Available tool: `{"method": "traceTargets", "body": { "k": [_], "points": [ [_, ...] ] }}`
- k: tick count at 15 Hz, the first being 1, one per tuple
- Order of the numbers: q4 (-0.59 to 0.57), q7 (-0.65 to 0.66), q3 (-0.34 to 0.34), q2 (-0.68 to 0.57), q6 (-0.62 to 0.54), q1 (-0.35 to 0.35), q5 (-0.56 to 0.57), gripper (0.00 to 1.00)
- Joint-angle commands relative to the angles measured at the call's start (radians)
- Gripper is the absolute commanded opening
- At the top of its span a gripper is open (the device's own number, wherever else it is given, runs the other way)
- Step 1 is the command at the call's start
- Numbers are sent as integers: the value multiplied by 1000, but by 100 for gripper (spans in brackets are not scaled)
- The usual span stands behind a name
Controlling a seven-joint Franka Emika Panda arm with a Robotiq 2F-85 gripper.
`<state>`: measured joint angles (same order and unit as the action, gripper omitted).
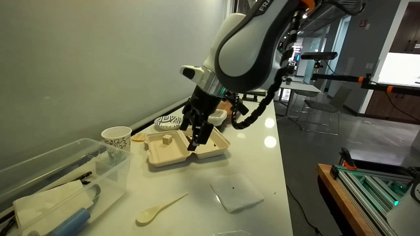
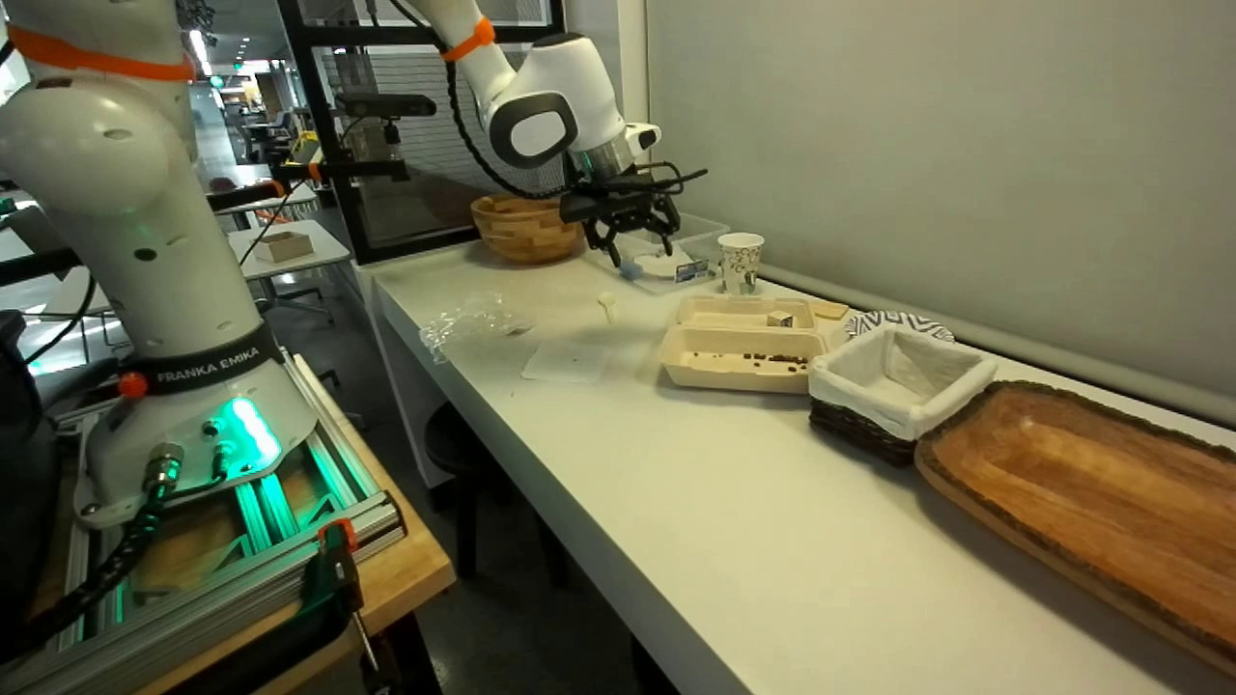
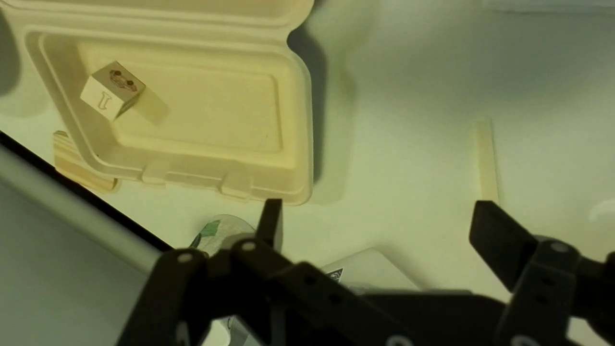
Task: Move the lunch pack to the left
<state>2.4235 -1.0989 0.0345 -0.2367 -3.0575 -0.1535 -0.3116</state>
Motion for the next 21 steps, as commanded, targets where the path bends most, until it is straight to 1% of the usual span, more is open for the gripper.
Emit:
{"method": "traceTargets", "body": {
  "k": [1,6,8,10,12,13,14,15,16,17,18,19,20,21],
  "points": [
    [-101,-135,117,-122,-17,-136,-90,100],
    [-189,-214,247,-240,-10,-319,-148,100],
    [-212,-230,283,-280,-20,-375,-149,100],
    [-232,-242,316,-312,-25,-420,-140,100],
    [-246,-247,337,-338,-28,-445,-129,98],
    [-251,-243,338,-347,-30,-445,-125,91],
    [-255,-241,343,-353,-30,-448,-122,88],
    [-257,-227,335,-357,-33,-438,-122,76],
    [-260,-227,339,-360,-28,-439,-121,67],
    [-262,-229,339,-365,-32,-437,-118,63],
    [-264,-229,339,-369,-33,-435,-116,56],
    [-265,-229,339,-371,-32,-434,-115,56],
    [-266,-229,340,-373,-34,-434,-115,51],
    [-266,-231,344,-377,-39,-436,-114,48]
  ]
}}
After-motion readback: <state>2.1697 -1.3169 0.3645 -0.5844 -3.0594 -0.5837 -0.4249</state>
